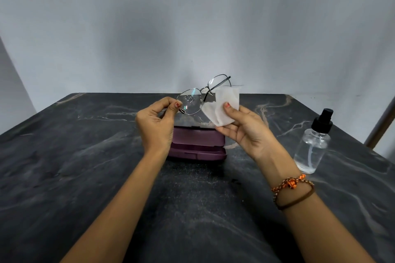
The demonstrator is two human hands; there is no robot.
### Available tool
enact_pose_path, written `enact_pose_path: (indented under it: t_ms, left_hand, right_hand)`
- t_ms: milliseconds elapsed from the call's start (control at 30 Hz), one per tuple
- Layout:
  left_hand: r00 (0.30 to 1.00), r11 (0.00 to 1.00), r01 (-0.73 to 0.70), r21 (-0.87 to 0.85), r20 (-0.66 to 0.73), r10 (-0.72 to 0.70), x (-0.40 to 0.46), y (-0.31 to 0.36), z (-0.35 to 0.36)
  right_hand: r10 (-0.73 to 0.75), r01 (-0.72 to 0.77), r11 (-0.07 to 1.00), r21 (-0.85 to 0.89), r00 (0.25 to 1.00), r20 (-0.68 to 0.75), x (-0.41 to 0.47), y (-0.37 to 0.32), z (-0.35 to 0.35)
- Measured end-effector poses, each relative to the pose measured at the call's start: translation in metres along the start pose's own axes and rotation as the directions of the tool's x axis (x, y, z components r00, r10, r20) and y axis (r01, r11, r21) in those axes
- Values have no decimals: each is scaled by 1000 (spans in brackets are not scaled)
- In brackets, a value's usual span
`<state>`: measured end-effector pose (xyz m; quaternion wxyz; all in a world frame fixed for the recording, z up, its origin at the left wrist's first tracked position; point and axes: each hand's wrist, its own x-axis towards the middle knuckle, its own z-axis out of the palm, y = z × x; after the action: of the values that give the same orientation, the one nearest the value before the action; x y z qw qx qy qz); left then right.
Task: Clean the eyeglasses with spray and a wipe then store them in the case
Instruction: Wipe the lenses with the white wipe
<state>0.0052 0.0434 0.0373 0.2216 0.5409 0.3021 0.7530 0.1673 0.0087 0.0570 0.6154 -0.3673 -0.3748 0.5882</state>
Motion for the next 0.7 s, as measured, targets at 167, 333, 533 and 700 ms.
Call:
enact_pose_path:
  t_ms: [167, 333, 533, 700]
  left_hand:
    - [998, 999, -19, 31, 53, 17, -5, 2, 3]
    - [997, 999, -18, 51, 81, 14, -13, 3, 8]
    - [996, 998, 16, 54, 86, -21, -16, 7, 11]
    - [992, 997, 30, 69, 123, -38, -15, 8, 11]
  right_hand:
    - [34, -35, 999, 9, 994, 106, -1, 7, 7]
    - [-69, 66, 997, 29, 992, 109, -3, 12, 13]
    - [-196, 197, 980, 19, 980, -7, -7, 21, 24]
    - [-319, 316, 946, -78, 948, -27, -11, 23, 27]
